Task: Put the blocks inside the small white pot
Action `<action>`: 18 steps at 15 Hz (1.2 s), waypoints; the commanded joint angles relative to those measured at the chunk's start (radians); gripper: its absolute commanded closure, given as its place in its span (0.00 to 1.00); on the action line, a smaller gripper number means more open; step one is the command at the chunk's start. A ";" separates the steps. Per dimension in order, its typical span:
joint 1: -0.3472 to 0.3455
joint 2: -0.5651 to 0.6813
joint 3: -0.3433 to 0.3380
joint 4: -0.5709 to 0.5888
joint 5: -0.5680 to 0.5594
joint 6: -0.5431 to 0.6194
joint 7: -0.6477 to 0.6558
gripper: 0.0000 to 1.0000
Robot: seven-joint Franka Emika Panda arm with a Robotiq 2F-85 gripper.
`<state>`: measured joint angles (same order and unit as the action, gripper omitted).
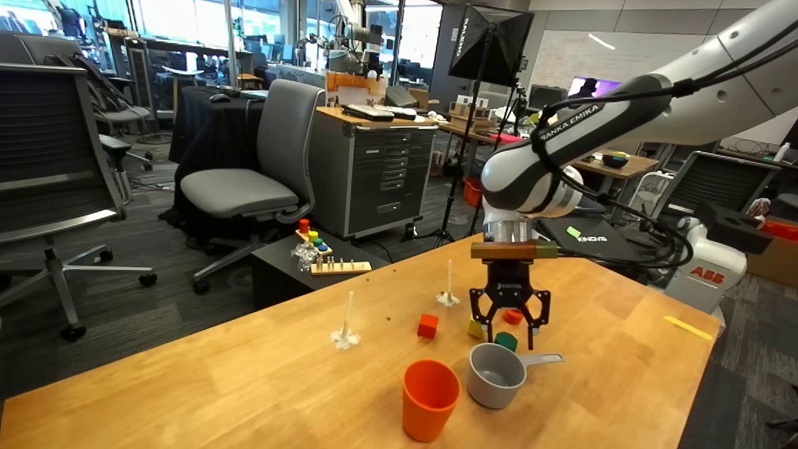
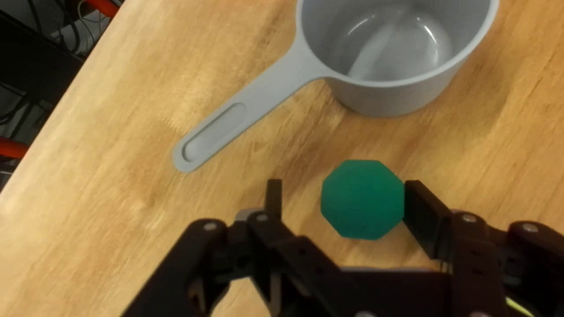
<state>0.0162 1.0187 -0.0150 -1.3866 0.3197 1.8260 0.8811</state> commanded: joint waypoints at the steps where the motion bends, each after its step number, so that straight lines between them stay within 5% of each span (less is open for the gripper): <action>1: -0.017 -0.015 -0.007 -0.020 0.025 0.012 -0.006 0.60; 4: -0.026 -0.038 -0.006 -0.039 0.032 0.033 -0.013 0.77; 18: 0.048 -0.356 0.089 -0.221 0.113 0.110 -0.063 0.78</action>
<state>0.0464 0.7312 0.0504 -1.5169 0.3850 1.9182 0.8478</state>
